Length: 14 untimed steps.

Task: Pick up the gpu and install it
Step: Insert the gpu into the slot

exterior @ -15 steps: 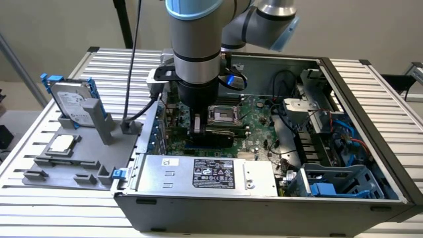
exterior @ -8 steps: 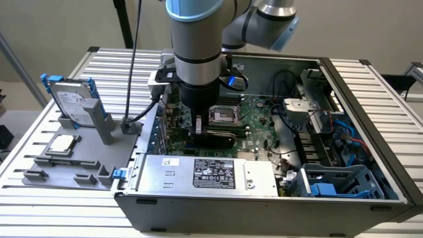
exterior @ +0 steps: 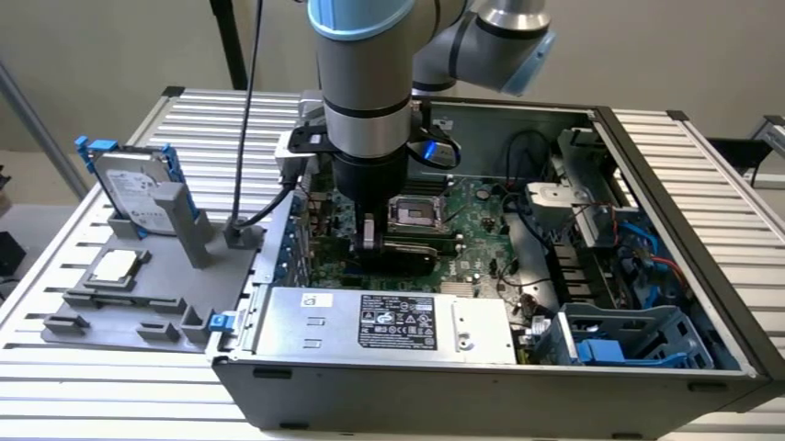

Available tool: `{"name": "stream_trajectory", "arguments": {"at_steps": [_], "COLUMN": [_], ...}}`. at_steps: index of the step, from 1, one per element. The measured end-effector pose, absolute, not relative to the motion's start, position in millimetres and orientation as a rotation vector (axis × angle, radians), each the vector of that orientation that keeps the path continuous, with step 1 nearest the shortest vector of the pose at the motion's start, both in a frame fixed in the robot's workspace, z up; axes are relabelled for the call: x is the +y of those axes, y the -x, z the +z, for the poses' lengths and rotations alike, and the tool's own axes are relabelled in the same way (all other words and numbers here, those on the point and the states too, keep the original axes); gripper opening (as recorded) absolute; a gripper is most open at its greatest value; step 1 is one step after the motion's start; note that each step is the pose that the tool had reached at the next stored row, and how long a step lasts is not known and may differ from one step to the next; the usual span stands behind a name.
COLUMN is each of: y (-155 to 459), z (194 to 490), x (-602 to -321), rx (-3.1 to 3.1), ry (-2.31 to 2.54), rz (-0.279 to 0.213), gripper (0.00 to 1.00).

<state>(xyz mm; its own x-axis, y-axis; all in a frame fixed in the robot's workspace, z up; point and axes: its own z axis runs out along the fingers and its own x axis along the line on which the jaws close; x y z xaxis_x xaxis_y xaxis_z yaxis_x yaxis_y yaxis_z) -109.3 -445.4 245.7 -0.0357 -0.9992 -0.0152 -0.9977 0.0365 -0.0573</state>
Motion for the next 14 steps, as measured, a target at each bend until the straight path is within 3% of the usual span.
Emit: {"name": "stream_trajectory", "arguments": {"at_steps": [14], "y": [109.1], "z": [245.7], "x": [-445.4], "rx": [2.224], "ry": [2.146], "rz": [-0.047], "gripper": [0.27]}}
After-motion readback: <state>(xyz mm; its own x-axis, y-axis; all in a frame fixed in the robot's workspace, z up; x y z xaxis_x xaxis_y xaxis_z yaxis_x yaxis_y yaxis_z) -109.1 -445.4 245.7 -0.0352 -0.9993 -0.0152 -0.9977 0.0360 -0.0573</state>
